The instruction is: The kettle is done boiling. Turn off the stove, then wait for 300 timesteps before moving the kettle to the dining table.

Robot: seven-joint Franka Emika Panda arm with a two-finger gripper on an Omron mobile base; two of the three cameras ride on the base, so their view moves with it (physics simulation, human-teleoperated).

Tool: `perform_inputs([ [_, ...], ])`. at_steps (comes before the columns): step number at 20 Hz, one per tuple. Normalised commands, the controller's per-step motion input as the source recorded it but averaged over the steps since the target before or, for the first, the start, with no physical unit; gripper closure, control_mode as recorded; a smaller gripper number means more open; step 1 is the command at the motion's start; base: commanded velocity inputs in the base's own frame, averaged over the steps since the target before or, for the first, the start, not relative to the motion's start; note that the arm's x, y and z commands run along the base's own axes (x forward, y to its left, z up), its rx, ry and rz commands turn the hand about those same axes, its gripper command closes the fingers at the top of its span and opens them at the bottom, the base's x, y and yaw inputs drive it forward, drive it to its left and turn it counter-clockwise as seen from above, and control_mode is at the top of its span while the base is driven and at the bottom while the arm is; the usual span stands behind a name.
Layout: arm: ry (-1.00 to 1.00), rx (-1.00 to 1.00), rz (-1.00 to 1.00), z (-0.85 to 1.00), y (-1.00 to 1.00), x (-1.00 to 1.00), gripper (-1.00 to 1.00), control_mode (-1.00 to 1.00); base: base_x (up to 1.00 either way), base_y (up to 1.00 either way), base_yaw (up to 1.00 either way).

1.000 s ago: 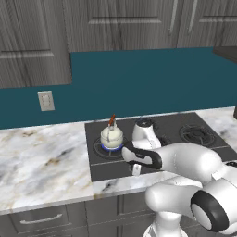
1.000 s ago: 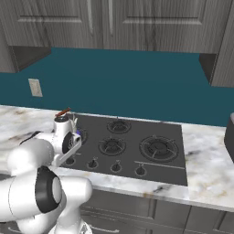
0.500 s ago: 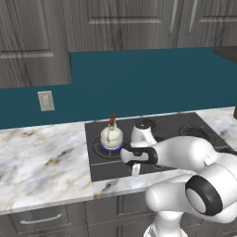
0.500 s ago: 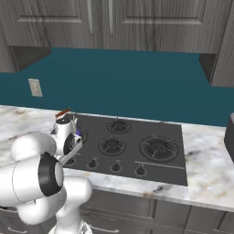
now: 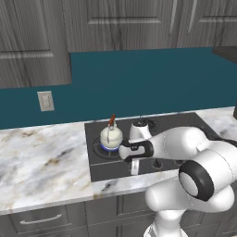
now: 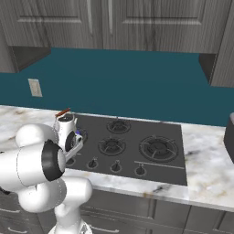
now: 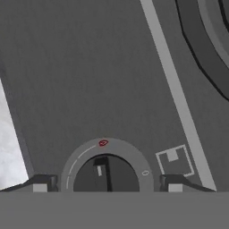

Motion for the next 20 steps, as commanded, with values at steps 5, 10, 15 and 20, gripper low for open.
perform_inputs([
  [5,0.02,-0.01,0.01,-0.23,0.05,0.05,1.0,-1.0,0.0,0.0,0.0],
  [10,0.0,-0.02,0.01,-0.13,0.02,0.0,1.0,-1.0,0.0,0.0,0.0],
  [15,-0.03,-0.01,0.0,-0.04,0.02,-0.03,1.0,-1.0,0.0,0.0,0.0],
  [20,-0.04,-0.01,0.0,0.0,0.0,-0.18,1.0,-1.0,0.0,0.0,0.0],
])
